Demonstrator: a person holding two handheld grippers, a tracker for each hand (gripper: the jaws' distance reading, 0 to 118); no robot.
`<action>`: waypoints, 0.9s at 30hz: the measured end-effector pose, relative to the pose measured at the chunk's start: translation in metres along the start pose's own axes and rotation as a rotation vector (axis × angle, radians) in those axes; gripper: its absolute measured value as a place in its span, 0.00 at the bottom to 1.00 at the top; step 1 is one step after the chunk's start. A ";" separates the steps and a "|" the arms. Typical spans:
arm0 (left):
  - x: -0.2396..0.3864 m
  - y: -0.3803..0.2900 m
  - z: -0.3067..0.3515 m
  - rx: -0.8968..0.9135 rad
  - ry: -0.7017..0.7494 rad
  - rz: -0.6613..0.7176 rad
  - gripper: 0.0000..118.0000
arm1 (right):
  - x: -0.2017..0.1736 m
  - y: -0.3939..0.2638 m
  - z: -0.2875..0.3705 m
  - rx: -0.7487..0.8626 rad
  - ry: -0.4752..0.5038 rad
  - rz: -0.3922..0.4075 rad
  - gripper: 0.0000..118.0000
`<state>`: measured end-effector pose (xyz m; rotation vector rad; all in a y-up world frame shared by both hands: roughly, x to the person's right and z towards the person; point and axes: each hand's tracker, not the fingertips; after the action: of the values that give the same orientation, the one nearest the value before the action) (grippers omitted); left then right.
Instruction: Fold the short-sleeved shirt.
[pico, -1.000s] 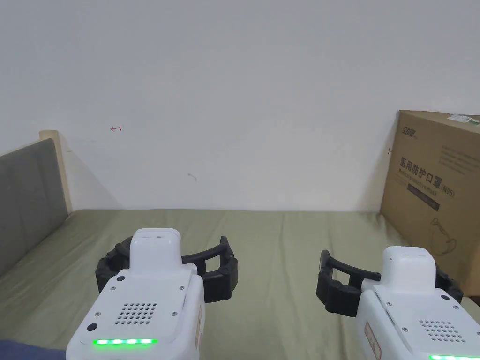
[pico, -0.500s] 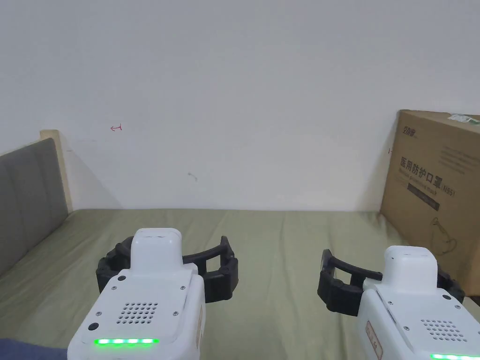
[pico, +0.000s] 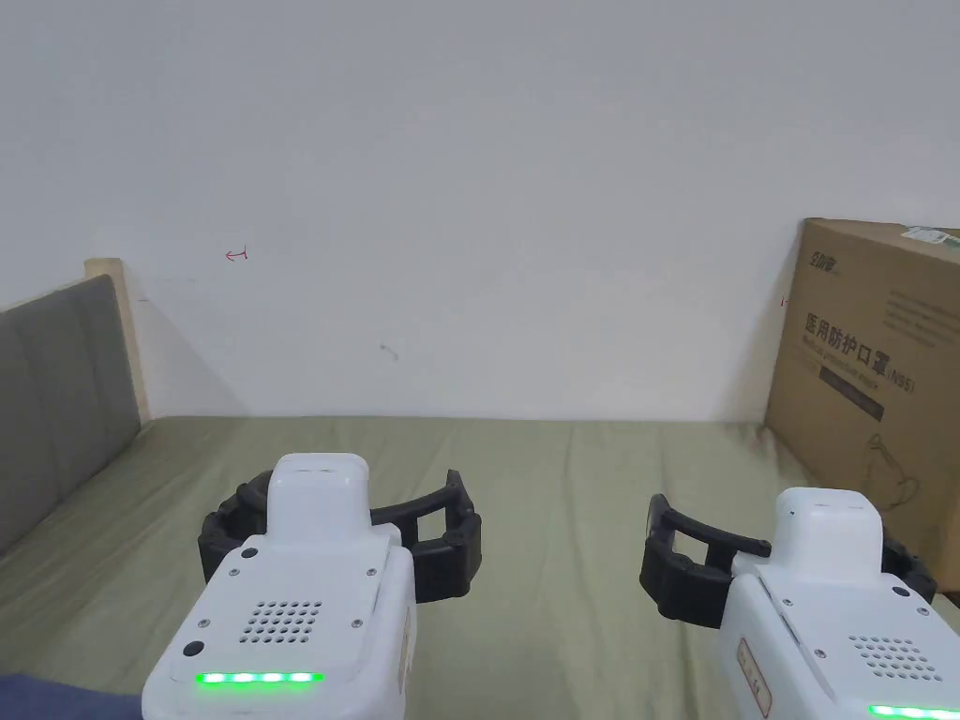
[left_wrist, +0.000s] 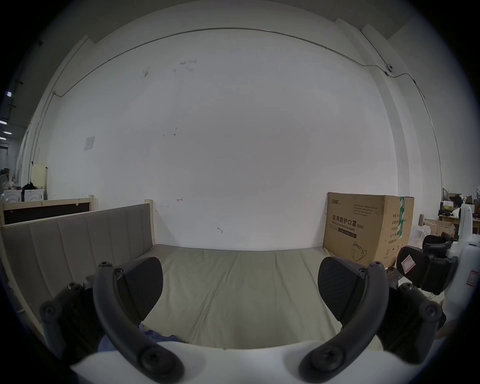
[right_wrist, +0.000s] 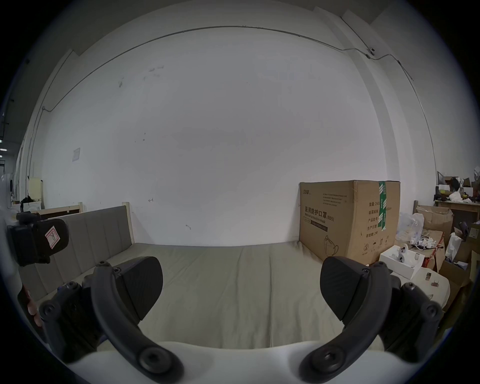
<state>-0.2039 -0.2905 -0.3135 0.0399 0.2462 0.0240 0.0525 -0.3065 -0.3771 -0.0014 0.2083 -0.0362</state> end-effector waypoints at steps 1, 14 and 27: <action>0.000 0.000 0.000 0.001 0.000 -0.001 1.00 | 0.000 0.000 0.000 -0.001 0.000 0.001 1.00; -0.001 0.000 -0.001 -0.010 -0.009 0.005 1.00 | -0.002 0.001 -0.001 -0.004 0.009 0.005 1.00; -0.001 0.008 -0.001 -0.007 -0.012 0.000 1.00 | -0.002 0.005 -0.001 0.000 0.005 0.005 1.00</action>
<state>-0.2054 -0.2825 -0.3137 0.0330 0.2340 0.0247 0.0507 -0.3014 -0.3772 -0.0006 0.2129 -0.0310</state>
